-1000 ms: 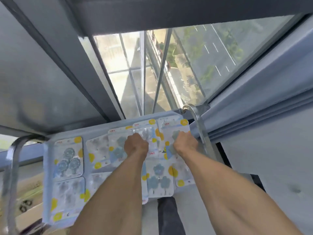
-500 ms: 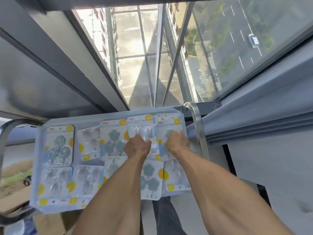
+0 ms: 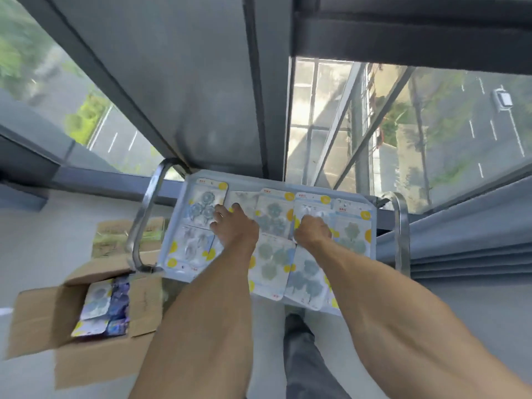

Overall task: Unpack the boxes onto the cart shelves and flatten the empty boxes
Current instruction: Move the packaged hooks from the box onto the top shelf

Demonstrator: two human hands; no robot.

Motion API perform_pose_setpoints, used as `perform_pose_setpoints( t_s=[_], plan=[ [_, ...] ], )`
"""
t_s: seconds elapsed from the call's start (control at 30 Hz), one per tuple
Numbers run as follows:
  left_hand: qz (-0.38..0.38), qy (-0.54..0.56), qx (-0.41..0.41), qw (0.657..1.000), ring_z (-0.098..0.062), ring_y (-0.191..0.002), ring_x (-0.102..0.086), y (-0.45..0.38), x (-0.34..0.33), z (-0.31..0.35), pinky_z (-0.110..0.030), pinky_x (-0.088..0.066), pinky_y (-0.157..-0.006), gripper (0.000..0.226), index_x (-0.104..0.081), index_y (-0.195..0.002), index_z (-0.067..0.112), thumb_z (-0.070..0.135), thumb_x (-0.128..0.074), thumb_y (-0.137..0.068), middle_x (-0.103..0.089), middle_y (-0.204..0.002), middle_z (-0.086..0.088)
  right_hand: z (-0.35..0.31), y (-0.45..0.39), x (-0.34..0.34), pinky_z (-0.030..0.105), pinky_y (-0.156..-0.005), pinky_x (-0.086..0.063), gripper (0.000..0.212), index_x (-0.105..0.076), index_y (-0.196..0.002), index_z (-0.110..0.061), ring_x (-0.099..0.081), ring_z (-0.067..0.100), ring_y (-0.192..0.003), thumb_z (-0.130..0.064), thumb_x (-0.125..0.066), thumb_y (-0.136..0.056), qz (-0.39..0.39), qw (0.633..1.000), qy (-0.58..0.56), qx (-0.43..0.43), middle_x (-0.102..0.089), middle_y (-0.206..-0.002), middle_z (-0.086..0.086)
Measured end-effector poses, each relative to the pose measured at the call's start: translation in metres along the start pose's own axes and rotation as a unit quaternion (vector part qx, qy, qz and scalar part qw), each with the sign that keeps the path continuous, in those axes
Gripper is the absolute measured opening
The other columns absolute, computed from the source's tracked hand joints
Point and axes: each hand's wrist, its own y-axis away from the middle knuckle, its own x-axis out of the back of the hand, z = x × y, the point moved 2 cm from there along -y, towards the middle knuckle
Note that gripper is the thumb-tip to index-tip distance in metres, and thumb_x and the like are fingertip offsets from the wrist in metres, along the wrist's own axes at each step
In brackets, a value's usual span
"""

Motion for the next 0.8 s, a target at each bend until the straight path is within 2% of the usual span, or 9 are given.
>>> perform_pose_setpoints(
  t_s=[0.07,0.17,0.3,0.43,0.5,0.63,0.8],
  plan=[
    [0.005,0.034,0.027,0.999,-0.035,-0.145,-0.021,0.015,0.014,-0.061,-0.048,-0.031,-0.112,0.056,-0.033,-0.149,0.018,0.034,-0.049,-0.097,-0.018,-0.159,-0.019,-0.045,0.032,-0.023,0.034,-0.081,-0.048,0.032,-0.058,-0.123,-0.006,-0.059,0.034,-0.114,-0.016,-0.052,-0.093,-0.012,0.999,0.003,0.047,-0.059,-0.125,0.016],
    [0.026,0.09,0.06,0.994,-0.036,-0.138,-0.033,0.043,0.024,-0.163,-0.046,-0.036,-0.108,0.049,-0.041,-0.139,0.014,0.028,-0.052,-0.093,-0.034,-0.149,-0.02,-0.11,0.083,-0.078,0.032,-0.074,-0.043,0.032,-0.056,-0.122,-0.003,-0.06,0.034,-0.11,-0.018,-0.049,-0.095,-0.038,0.993,0.018,0.109,-0.06,-0.122,0.017],
    [0.02,0.134,0.1,0.986,-0.037,-0.126,-0.046,0.086,0.03,-0.303,-0.043,-0.044,-0.097,0.041,-0.049,-0.13,0.011,0.03,-0.056,-0.093,-0.045,-0.137,-0.022,-0.186,0.16,-0.174,0.03,-0.077,-0.04,0.033,-0.053,-0.124,-0.007,-0.057,0.034,-0.115,-0.021,-0.052,-0.095,-0.034,0.99,0.011,0.139,-0.055,-0.127,0.015],
    [0.011,0.134,0.134,0.982,-0.036,-0.125,-0.048,0.12,0.033,-0.44,-0.042,-0.044,-0.099,0.043,-0.046,-0.132,0.011,0.027,-0.054,-0.094,-0.042,-0.138,-0.02,-0.258,0.241,-0.273,0.031,-0.077,-0.041,0.03,-0.057,-0.12,-0.012,-0.058,0.031,-0.116,-0.021,-0.056,-0.091,-0.035,0.983,0.047,0.173,-0.058,-0.126,0.012],
    [0.01,0.13,0.153,0.98,-0.034,-0.125,-0.048,0.127,0.027,-0.494,-0.041,-0.044,-0.099,0.043,-0.047,-0.131,0.011,0.031,-0.057,-0.094,-0.043,-0.138,-0.019,-0.286,0.268,-0.313,0.032,-0.077,-0.045,0.029,-0.06,-0.118,-0.012,-0.059,0.031,-0.114,-0.019,-0.055,-0.09,-0.029,0.978,0.07,0.194,-0.06,-0.124,0.012],
    [-0.009,0.139,0.192,0.971,-0.033,-0.126,-0.048,0.12,0.009,-0.577,-0.041,-0.042,-0.1,0.048,-0.046,-0.137,0.016,0.033,-0.057,-0.093,-0.045,-0.137,-0.017,-0.334,0.295,-0.378,0.037,-0.09,-0.051,0.036,-0.061,-0.125,-0.01,-0.058,0.03,-0.116,-0.014,-0.051,-0.091,-0.02,0.968,0.115,0.221,-0.058,-0.127,0.012],
    [-0.031,0.132,0.203,0.97,-0.034,-0.122,-0.05,0.064,-0.029,-0.646,-0.039,-0.041,-0.097,0.044,-0.048,-0.132,0.012,0.029,-0.055,-0.091,-0.047,-0.134,-0.017,-0.379,0.263,-0.447,0.041,-0.099,-0.049,0.038,-0.06,-0.125,-0.007,-0.054,0.033,-0.118,-0.014,-0.054,-0.088,-0.036,0.966,0.125,0.222,-0.055,-0.127,0.014]
  ],
)
